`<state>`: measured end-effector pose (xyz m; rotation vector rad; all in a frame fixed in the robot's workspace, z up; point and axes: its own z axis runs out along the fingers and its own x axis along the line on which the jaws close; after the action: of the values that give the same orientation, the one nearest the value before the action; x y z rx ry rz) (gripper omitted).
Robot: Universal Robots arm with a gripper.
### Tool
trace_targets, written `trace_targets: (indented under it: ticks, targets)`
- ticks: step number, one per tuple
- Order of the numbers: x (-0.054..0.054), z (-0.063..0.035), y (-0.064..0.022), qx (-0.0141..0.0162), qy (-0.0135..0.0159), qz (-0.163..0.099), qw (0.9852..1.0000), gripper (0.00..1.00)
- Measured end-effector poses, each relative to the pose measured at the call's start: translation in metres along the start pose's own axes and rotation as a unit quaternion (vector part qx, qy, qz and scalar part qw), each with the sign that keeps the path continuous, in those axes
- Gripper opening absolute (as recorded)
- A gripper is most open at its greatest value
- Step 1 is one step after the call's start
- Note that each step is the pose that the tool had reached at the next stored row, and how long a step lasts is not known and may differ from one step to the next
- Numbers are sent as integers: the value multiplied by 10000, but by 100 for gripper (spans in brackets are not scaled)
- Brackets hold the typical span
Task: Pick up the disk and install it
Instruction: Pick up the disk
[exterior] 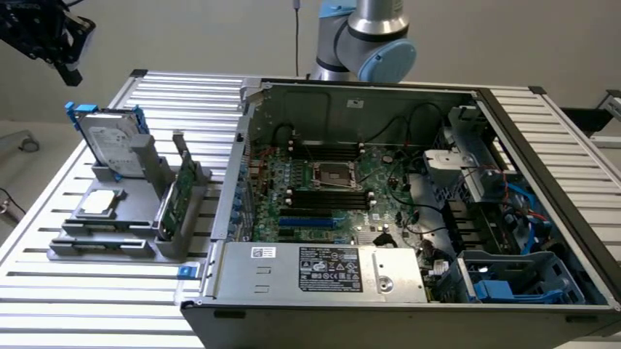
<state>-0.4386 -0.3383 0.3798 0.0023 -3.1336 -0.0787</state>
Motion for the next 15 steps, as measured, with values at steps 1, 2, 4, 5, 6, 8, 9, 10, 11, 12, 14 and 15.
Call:
trace_targets:
  ticks: [1,2,4,5,6,8,9,10,11,12,14,15]
  targets:
    - [1,5,0,0,4,-87,10000,11]
    - [1,11,0,1,8,-177,9998,11]
    - [2,23,0,2,18,-365,9993,11]
    - [2,29,-1,3,22,-451,9990,11]
    - [2,36,-1,3,26,-544,9985,11]
    - [2,48,-2,5,35,-720,9974,11]
    - [2,54,-2,5,39,-810,9967,11]
    - [2,62,-2,6,44,-907,9959,11]
    - [2,67,-3,7,49,-997,9950,11]
    - [2,74,-3,7,53,-1086,9941,11]
    - [2,86,-4,8,63,-1268,9919,11]
    - [3,92,-4,9,67,-1356,9907,11]
